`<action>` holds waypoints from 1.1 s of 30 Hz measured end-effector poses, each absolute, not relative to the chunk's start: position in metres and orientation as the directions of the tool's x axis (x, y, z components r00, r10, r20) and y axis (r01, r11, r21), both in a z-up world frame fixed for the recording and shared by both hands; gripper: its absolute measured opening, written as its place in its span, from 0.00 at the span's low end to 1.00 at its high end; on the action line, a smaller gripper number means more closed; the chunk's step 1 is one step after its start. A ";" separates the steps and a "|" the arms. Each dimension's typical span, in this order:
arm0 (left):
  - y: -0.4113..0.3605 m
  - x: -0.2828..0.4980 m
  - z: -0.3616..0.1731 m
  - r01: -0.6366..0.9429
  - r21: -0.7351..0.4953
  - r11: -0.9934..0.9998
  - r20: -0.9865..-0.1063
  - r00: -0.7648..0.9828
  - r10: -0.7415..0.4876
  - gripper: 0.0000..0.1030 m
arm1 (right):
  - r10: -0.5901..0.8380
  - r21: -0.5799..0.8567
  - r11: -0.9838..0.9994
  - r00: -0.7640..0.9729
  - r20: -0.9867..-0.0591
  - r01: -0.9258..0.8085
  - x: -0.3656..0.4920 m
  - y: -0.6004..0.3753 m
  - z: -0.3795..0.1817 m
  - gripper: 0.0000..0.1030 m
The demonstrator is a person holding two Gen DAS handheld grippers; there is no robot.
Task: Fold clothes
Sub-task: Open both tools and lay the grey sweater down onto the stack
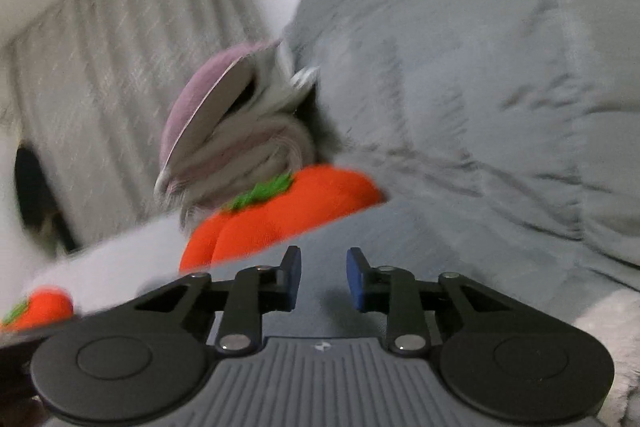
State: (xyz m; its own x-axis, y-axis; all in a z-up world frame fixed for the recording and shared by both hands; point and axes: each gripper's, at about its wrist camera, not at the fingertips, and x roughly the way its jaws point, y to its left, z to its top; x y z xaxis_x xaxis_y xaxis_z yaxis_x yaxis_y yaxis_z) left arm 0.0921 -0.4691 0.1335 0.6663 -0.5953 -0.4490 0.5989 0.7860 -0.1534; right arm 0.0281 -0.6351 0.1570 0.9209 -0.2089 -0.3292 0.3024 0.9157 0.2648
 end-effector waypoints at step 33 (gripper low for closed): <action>-0.487 0.093 0.103 0.562 -0.032 0.827 -0.500 0.707 -0.500 0.30 | -0.179 0.330 0.895 0.920 -0.349 0.299 0.042 -0.643 0.120 0.22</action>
State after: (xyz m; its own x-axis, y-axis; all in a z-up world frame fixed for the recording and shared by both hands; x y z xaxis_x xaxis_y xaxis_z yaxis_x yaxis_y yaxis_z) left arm 0.0928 -0.4866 0.1031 0.7070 -0.4998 -0.5003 0.5616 0.8268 -0.0324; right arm 0.0421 -0.6429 0.1195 0.9198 -0.1788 -0.3493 0.2994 0.8953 0.3299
